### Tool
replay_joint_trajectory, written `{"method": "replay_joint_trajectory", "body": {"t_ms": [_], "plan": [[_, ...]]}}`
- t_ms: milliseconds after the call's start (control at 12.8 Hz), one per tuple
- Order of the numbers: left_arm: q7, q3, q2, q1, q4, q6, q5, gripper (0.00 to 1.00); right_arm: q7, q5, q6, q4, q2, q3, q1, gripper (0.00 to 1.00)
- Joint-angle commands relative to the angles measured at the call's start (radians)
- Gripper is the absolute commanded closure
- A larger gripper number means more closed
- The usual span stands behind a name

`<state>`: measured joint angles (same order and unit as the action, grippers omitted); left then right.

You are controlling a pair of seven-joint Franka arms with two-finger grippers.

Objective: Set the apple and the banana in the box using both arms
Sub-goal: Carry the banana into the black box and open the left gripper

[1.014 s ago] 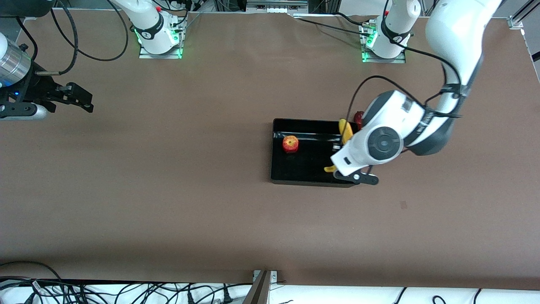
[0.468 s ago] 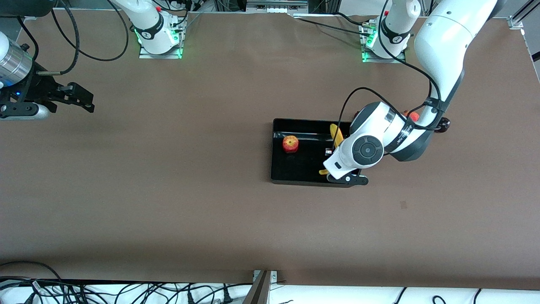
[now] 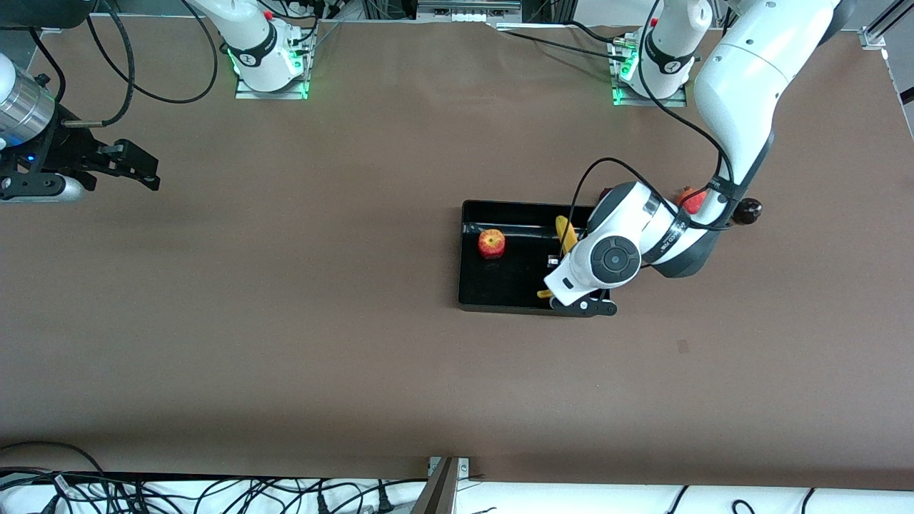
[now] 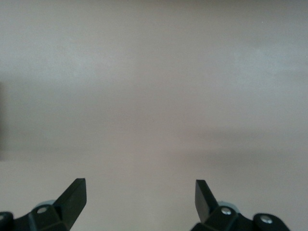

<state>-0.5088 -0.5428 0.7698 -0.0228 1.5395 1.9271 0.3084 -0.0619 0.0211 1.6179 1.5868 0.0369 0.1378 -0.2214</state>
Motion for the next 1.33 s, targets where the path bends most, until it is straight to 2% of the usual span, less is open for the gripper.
{"method": "replay_joint_trajectory", "body": {"t_ms": [0, 78, 156, 312, 624, 936, 1092, 1248], "plan": [[-0.014, -0.002, 0.017, 0.000, 0.011, 0.019, 0.047, 0.96, 0.007, 0.017, -0.001, -0.010, 0.000, -0.015, 0.013, 0.00], [-0.016, -0.002, 0.022, 0.001, 0.010, 0.021, 0.054, 0.94, 0.007, 0.017, 0.000, -0.010, 0.001, -0.015, 0.013, 0.00], [-0.016, -0.002, 0.022, 0.003, 0.010, 0.021, 0.054, 0.84, 0.007, 0.017, -0.001, -0.010, 0.001, -0.015, 0.013, 0.00], [-0.014, -0.002, 0.020, 0.001, 0.008, 0.018, 0.054, 0.00, 0.007, 0.017, -0.001, -0.010, 0.001, -0.015, 0.013, 0.00], [-0.016, -0.006, 0.005, 0.001, -0.002, -0.003, 0.051, 0.00, 0.007, 0.017, 0.000, -0.010, 0.000, -0.015, 0.013, 0.00], [-0.002, -0.014, -0.122, -0.020, -0.021, -0.115, 0.038, 0.00, 0.007, 0.017, -0.001, -0.010, 0.001, -0.015, 0.013, 0.00], [-0.002, -0.014, -0.197, -0.026, -0.068, -0.183, 0.035, 0.00, 0.007, 0.017, 0.000, -0.010, 0.001, -0.015, 0.013, 0.00], [-0.002, -0.013, -0.248, -0.048, -0.163, -0.288, 0.000, 0.00, 0.007, 0.017, 0.000, -0.010, 0.001, -0.015, 0.013, 0.00]]}}
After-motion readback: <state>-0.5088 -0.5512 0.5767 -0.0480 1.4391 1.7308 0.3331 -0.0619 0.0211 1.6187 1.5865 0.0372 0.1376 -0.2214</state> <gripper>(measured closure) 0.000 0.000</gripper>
